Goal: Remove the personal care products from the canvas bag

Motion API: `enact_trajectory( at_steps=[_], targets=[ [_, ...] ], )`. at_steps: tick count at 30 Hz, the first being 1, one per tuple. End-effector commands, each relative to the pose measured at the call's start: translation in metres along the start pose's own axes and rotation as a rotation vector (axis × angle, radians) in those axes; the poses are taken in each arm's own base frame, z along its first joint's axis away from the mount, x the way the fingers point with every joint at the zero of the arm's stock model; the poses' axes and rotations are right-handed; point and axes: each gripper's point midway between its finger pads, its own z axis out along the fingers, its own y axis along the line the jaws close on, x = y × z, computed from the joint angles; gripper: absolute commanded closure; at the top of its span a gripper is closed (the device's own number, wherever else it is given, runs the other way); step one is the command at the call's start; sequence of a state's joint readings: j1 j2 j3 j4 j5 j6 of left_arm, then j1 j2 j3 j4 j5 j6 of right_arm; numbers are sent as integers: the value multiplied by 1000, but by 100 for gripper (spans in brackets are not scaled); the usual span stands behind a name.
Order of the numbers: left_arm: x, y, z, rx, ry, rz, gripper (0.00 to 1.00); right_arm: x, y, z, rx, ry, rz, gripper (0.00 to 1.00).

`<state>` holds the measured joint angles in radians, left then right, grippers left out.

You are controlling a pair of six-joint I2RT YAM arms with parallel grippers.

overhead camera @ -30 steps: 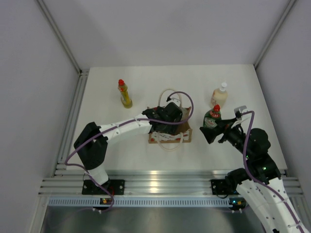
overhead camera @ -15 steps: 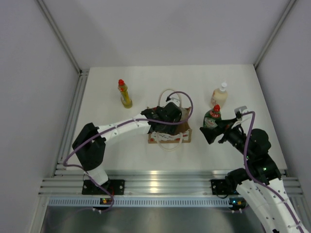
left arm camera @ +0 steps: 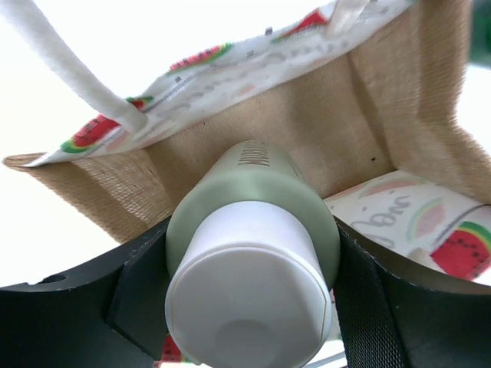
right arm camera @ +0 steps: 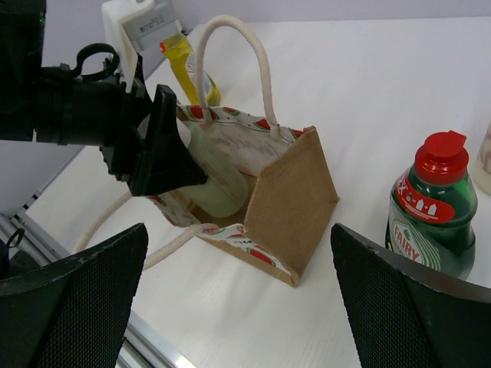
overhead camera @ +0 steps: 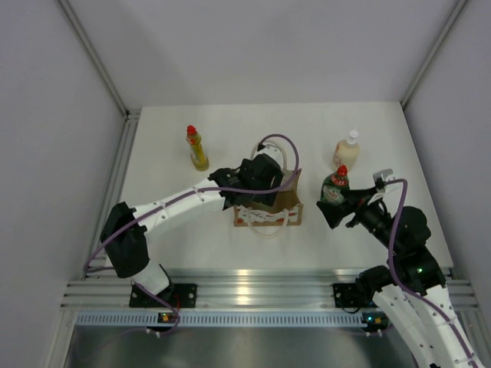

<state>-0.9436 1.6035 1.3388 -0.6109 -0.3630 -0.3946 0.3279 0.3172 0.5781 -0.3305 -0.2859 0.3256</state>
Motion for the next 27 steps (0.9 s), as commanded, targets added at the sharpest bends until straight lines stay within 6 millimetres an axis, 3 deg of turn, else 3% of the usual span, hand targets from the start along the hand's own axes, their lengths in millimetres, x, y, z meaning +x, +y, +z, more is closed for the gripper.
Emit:
enact_trajectory(
  at_steps=[1, 19, 22, 27],
  targets=[
    [-78, 2, -51, 32, -250, -95, 100, -21, 7, -7, -11, -51, -6, 2],
    [-162, 42, -145, -51, -543, -229, 100, -22, 8, -7, -10, -55, -7, 2],
    [-175, 53, -161, -78, -592, -268, 100, -20, 7, -8, -8, -56, -4, 2],
    [-187, 91, -180, -174, -656, -357, 100, -22, 9, -9, -15, -64, -2, 2]
  ],
)
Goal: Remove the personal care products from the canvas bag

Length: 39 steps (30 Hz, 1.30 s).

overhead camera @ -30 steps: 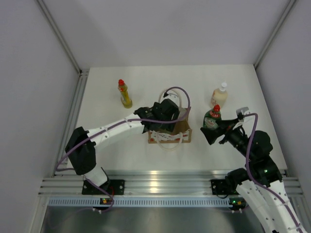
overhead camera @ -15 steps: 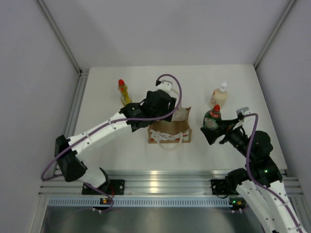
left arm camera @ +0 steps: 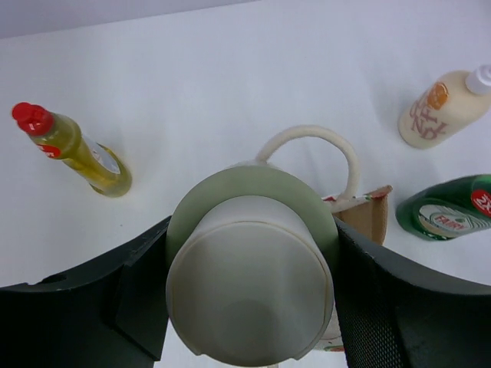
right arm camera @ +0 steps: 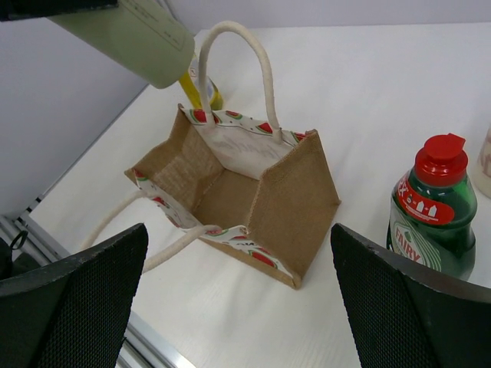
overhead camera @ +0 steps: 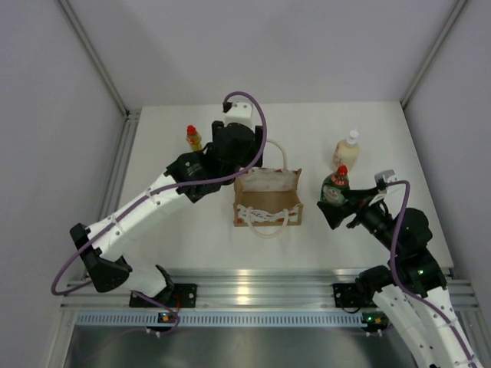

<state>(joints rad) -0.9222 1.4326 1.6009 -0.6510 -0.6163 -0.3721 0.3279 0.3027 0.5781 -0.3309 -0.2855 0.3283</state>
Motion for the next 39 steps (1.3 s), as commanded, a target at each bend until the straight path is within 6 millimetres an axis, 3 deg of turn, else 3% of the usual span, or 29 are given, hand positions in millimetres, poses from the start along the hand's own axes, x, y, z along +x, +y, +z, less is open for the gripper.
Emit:
enact_trajectory(
  at_steps=[1, 5, 6, 9, 13, 18, 21, 28, 39],
  targets=[
    [-80, 42, -30, -95, -239, -202, 100, -19, 8, -7, -13, -50, 0, 2],
    [-76, 91, -17, -174, -232, -306, 100, -20, 9, -7, -15, -51, 11, 2],
    [-74, 114, -11, -202, -225, -342, 100, -19, 9, -7, -16, -49, 11, 2],
    [-56, 155, -5, -287, -209, -414, 100, -20, 10, -9, -17, -52, 12, 2],
    [-25, 179, 3, -362, -157, -434, 100, -17, 7, -11, -4, -43, 4, 2],
    [40, 206, 20, -469, -43, -464, 100, -16, 5, -13, 9, -35, -3, 1],
    [69, 211, 29, -501, 15, -469, 100, -17, 4, -15, 24, -35, -11, 1],
    [117, 210, 47, -502, 107, -444, 100, -16, -1, -16, 47, -33, -15, 1],
    [170, 219, 58, -558, 172, -421, 100, -14, -5, -13, 64, -25, -6, 0]
  ],
)
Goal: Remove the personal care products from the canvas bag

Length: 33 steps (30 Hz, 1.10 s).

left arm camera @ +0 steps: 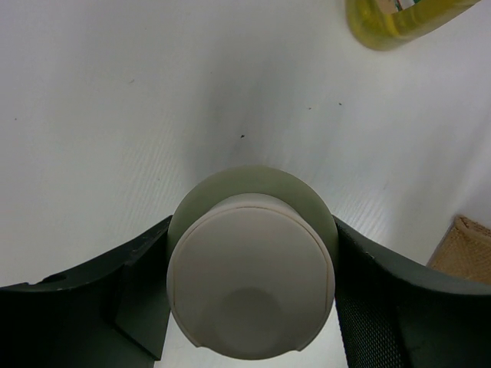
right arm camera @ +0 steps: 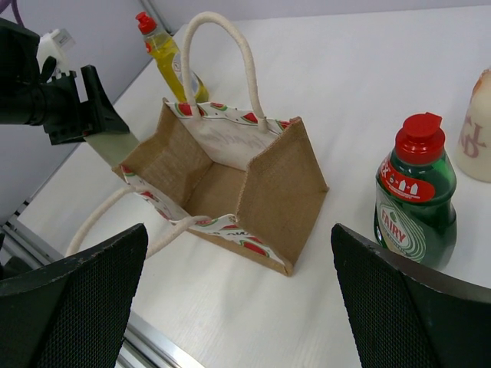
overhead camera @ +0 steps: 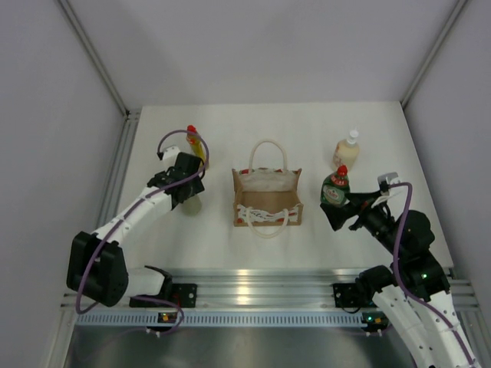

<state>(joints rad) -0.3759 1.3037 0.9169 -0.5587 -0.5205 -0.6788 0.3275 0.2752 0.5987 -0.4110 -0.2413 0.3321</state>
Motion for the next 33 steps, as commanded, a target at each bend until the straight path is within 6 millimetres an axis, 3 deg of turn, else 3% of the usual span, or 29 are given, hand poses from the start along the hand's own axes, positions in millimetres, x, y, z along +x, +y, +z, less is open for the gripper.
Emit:
enact_trajectory(
  at_steps=[1, 10, 14, 15, 21, 22, 24, 25, 33],
  targets=[
    [-32, -19, 3, 52, -129, -102, 100, -18, 2, -5, 13, -42, -16, 0],
    [-22, -22, 11, 48, -116, -87, 100, -17, 1, -5, 15, -45, -18, 0],
    [-19, -22, 9, 52, -114, -85, 83, -17, 1, -5, 17, -45, -18, 1],
    [-20, -24, 8, 61, -112, -82, 70, -17, 0, -5, 18, -46, -18, 0],
    [-25, -28, -2, 105, -119, -91, 31, -19, -6, -6, 54, -54, -19, 1],
    [-26, -31, -5, 124, -116, -95, 19, -20, -9, -7, 73, -55, -19, 1],
    [-32, -34, -13, 157, -123, -97, 12, -20, -19, -7, 131, -55, -21, 0],
    [-34, -37, -16, 174, -123, -96, 4, -22, -21, -8, 148, -53, -21, 1],
    [-46, -40, -46, 232, -120, -57, 2, -38, -40, -14, 277, -56, -66, 1]
  ],
)
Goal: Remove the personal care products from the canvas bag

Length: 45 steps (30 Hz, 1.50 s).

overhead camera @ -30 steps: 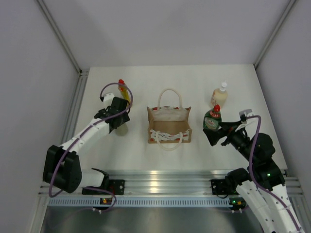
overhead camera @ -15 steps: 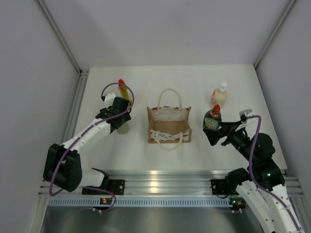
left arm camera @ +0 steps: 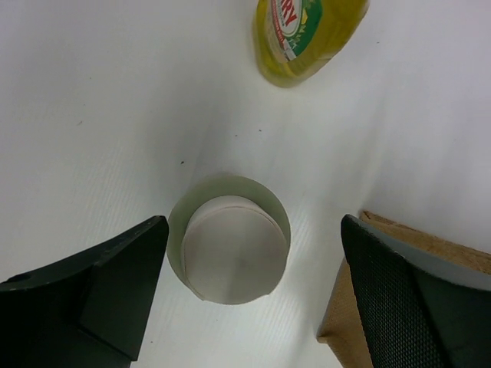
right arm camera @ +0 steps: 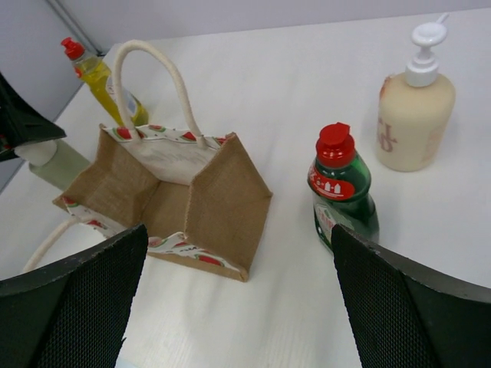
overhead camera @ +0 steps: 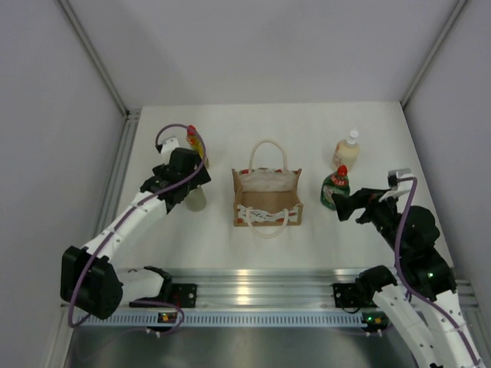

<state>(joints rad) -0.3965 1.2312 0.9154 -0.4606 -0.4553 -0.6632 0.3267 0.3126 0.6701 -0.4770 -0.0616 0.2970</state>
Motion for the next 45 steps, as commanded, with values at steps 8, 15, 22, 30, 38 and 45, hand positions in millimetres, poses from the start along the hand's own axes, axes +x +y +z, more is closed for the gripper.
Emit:
enact_trajectory(
  at_steps=[8, 15, 22, 30, 38, 45],
  targets=[
    [-51, -19, -68, 144, -38, 82, 2, -37, -54, -13, 349, 24, -111, 1],
    [-66, -1, -109, 179, -76, 210, 2, -38, -54, -17, 366, 80, -118, 1],
    [-66, 30, -132, 141, -137, 246, 2, -49, -50, -40, 369, 55, -122, 1],
    [-76, 60, -165, 113, -230, 209, 2, -62, -61, -76, 451, 89, -214, 0],
    [-75, 84, -192, 111, -285, 183, 2, -67, -57, -98, 434, 58, -224, 1],
    [-72, 103, -218, 158, -368, 135, 2, -60, -54, -96, 410, 80, -223, 1]
  ],
)
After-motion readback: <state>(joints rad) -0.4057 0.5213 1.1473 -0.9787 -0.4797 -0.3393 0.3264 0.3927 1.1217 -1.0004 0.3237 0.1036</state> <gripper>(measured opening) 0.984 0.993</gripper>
